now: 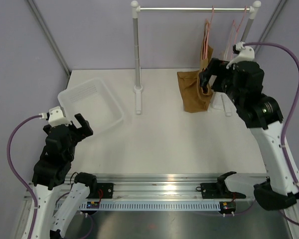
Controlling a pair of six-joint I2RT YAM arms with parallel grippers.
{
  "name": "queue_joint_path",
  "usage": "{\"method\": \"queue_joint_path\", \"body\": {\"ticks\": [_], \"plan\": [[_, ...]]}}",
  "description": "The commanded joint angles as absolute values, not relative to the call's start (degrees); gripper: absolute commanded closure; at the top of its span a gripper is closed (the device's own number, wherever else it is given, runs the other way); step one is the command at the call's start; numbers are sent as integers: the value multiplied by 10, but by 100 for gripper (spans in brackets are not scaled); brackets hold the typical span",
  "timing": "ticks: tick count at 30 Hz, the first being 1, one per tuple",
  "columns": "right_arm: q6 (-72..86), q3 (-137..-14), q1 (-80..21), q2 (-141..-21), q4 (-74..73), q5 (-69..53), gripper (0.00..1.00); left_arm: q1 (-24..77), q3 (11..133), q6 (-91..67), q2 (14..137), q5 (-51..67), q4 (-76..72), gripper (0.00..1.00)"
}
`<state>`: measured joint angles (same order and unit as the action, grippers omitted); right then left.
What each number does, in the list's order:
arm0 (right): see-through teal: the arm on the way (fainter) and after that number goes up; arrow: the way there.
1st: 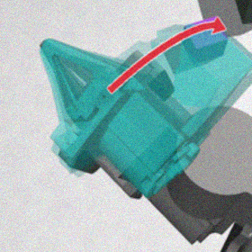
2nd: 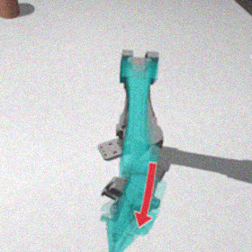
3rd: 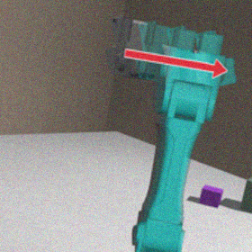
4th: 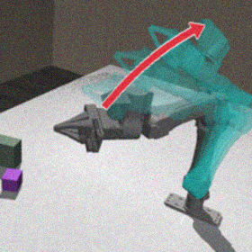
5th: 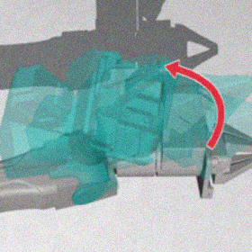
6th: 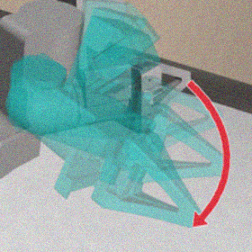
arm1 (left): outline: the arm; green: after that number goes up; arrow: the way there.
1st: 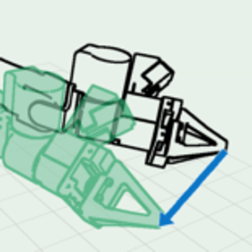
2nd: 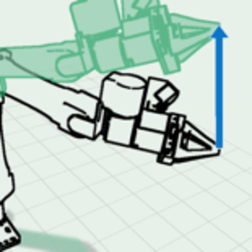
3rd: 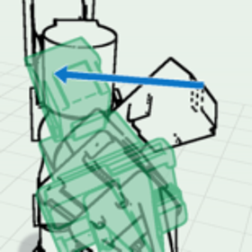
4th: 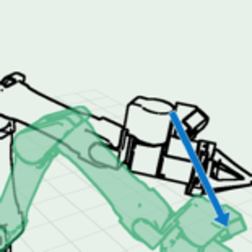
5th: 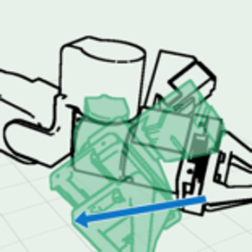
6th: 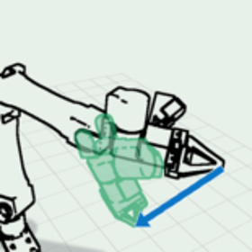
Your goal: Remove the tank top from the hanger
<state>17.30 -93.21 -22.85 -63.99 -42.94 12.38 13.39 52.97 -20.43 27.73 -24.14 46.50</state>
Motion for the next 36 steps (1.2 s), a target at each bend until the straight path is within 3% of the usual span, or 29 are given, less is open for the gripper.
{"method": "queue_joint_path", "body": {"ticks": [1,8,14,16,18,21,22,28,29,31,36], "plan": [[141,-1044,-231,-743,-426,161,8,132,526,-204,279,-224,431,1],[71,-1267,-223,-967,-483,264,14,132,523,-200,286,-198,427,1],[56,-1380,-174,-1071,-495,230,24,132,522,-200,284,-190,425,1],[50,-1401,-154,-1092,-488,217,33,133,521,-199,284,-187,425,1],[47,-1409,-141,-1111,-476,189,34,132,520,-197,284,-180,424,1],[33,-1418,-135,-1129,-457,182,47,133,520,-195,283,-176,422,1],[28,-1420,-134,-1138,-452,183,57,133,520,-196,283,-175,422,1],[22,-1447,-129,-1161,-455,191,77,133,520,-195,280,-172,421,1],[23,-1444,-129,-1159,-453,189,88,132,520,-195,280,-172,421,1],[25,-1443,-130,-1152,-449,189,100,132,520,-195,282,-171,421,1],[23,-1440,-129,-1128,-435,171,100,132,520,-195,284,-171,421,1]]}}
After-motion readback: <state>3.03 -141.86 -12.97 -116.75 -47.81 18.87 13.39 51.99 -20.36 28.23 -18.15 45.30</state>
